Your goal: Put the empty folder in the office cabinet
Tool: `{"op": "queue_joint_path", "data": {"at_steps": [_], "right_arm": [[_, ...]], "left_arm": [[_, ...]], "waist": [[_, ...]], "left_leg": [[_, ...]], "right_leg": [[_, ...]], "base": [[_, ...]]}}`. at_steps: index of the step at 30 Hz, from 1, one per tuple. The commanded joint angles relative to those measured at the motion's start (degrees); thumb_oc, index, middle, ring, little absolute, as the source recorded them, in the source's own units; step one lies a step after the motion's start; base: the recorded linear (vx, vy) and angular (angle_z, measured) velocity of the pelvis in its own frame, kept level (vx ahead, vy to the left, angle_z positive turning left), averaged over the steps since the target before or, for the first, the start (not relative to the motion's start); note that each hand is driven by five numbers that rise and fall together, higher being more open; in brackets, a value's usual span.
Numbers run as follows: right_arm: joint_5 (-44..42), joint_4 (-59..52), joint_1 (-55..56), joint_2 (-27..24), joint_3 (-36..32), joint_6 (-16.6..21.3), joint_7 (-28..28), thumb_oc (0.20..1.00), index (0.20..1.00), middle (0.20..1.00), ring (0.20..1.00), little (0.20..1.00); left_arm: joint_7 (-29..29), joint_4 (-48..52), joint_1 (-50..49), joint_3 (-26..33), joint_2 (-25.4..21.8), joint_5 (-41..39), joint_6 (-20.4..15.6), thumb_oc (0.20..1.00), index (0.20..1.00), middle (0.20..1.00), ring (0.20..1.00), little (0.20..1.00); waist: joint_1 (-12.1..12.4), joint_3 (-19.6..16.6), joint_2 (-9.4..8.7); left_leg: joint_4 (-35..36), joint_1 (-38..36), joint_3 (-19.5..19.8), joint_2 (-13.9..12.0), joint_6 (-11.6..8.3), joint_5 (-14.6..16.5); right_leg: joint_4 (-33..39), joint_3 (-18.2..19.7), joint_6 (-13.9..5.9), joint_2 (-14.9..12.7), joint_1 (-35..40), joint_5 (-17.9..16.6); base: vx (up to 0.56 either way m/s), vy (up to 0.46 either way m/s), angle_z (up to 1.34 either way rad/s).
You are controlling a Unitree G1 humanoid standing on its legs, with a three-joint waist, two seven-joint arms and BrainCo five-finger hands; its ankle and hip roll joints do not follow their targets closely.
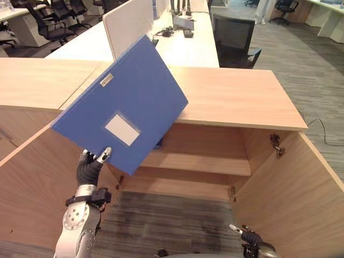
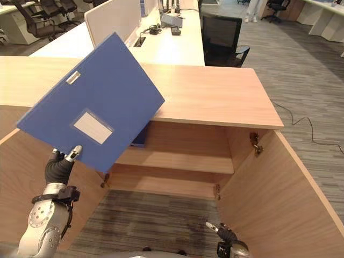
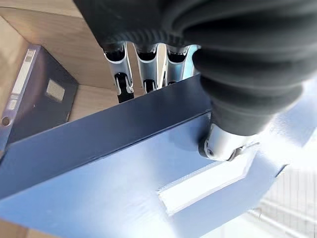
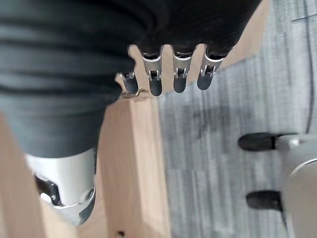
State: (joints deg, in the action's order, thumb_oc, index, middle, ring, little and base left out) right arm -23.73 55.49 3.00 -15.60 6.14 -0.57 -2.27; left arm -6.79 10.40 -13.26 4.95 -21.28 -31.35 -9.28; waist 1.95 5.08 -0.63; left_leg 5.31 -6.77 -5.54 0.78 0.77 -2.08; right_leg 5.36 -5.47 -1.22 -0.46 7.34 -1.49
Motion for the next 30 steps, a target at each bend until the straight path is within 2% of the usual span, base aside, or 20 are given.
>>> {"op": "queue_joint_path", "data": {"at_steps": [1,2,6,10,11,12,15,17,24,30], "right_arm": [[-6.8,-6.6,-3.8,-0.9,0.6,2.6,-1.7,1.0,1.0,1.0,1.0,1.0],[-6.8,-6.7,-3.7,-0.9,0.6,2.5,-1.7,1.0,1.0,1.0,1.0,1.0],[-14.7,-21.4,-2.2,-1.6,-1.1,4.9,-2.7,1.0,1.0,1.0,1.0,1.0],[-17.8,-35.6,-0.3,-2.6,-4.1,8.0,-3.5,1.0,1.0,1.0,1.0,1.0],[-17.8,-35.8,-0.1,-2.6,-4.2,7.9,-3.4,1.0,1.0,1.0,1.0,1.0],[-18.8,-42.2,0.3,-3.3,-5.8,9.4,-4.4,1.0,1.0,1.0,1.0,1.0],[-18.5,-50.8,0.5,-4.7,-7.7,10.6,-5.9,1.0,1.0,1.0,1.0,1.0],[-18.4,-53.9,-0.1,-5.3,-9.0,11.5,-6.2,1.0,1.0,1.0,1.0,1.0],[-18.3,-57.7,-4.0,-5.8,-11.7,14.0,-4.2,1.0,1.0,1.0,1.0,1.0],[-14.5,-61.6,-7.5,-8.9,-15.5,15.6,-2.2,1.0,1.0,1.0,1.0,1.0]], "left_arm": [[1.0,2.6,3.4,3.1,-0.7,-2.9,-4.3,0.2,0.2,0.2,0.2,0.2],[1.0,2.6,3.4,3.1,-0.7,-2.9,-4.3,0.2,0.2,0.2,0.2,0.2],[0.6,1.2,3.9,3.8,-0.9,-2.1,-4.4,0.2,0.2,0.2,0.2,0.2],[1.5,0.0,3.6,5.0,-1.2,-1.3,-4.4,0.2,0.2,0.2,0.2,0.2],[1.5,-0.1,3.6,5.0,-1.2,-1.4,-4.4,0.2,0.2,0.2,0.2,0.2],[3.1,-0.6,3.7,4.9,-2.0,-1.5,-4.0,0.2,0.2,0.2,0.2,0.2],[7.8,0.2,4.0,4.6,-3.4,-6.0,-3.7,0.2,0.2,0.2,0.2,0.2],[10.8,1.5,4.4,4.2,-4.1,-9.2,-3.3,0.2,0.2,0.2,0.2,0.2],[16.0,6.8,7.8,2.3,-7.0,-15.4,-3.3,0.2,0.2,0.2,0.2,0.2],[20.4,6.2,9.0,1.3,-13.8,-15.3,-2.3,0.2,0.2,0.2,0.2,0.2]], "waist": [[-0.3,-0.1,-3.0],[-0.3,-0.1,-3.0],[-0.4,0.0,-2.83],[-0.9,-0.2,-2.63],[-0.9,-0.2,-2.62],[-1.2,-0.3,-2.49],[-1.6,-0.5,-2.35],[-1.9,-0.7,-2.27],[-2.3,-1.4,-2.4],[-2.4,-1.7,-2.22]], "left_leg": [[-0.3,-2.2,1.8,0.0,-0.79,7.3],[-0.3,-2.2,1.8,0.0,-0.79,7.3],[-0.3,-2.2,1.9,0.1,-0.77,7.3],[-0.3,-2.2,1.8,0.1,-0.68,7.3],[-0.3,-2.3,1.8,0.1,-0.68,7.3],[-0.3,-2.3,1.7,0.1,-0.64,7.3],[-0.3,-2.4,1.6,0.1,-0.56,7.3],[-0.3,-2.4,1.6,0.1,-0.52,7.4],[-0.3,-2.7,1.4,0.0,-0.35,7.8],[-0.3,-2.9,1.2,0.0,-0.42,7.9]], "right_leg": [[-0.4,-2.9,-6.32,-5.4,-0.4,-0.4],[-0.4,-3.0,-6.32,-5.4,-0.4,-0.4],[-0.4,-3.2,-6.25,-5.6,-0.4,-0.4],[-0.4,-3.1,-6.19,-5.7,-0.4,-0.3],[-0.4,-3.1,-6.2,-5.7,-0.4,-0.3],[-0.4,-3.1,-6.2,-5.7,-0.4,-0.3],[-0.4,-3.0,-6.3,-5.8,-0.5,-0.3],[-0.4,-2.9,-6.35,-5.8,-0.5,-0.3],[-0.4,-2.4,-6.38,-5.8,-0.3,-0.2],[-0.4,-2.1,-6.56,-5.7,-0.3,-0.3]], "base": [[0.0,0.001,0.07],[0.0,0.0,0.0],[0.01,0.01,0.03],[0.0,0.0,0.0],[0.0,0.0,0.0],[0.0,0.0,0.0],[0.0,0.0,0.0],[0.0,0.0,0.0],[0.0,0.003,-0.01],[0.0,0.0,0.0]]}}
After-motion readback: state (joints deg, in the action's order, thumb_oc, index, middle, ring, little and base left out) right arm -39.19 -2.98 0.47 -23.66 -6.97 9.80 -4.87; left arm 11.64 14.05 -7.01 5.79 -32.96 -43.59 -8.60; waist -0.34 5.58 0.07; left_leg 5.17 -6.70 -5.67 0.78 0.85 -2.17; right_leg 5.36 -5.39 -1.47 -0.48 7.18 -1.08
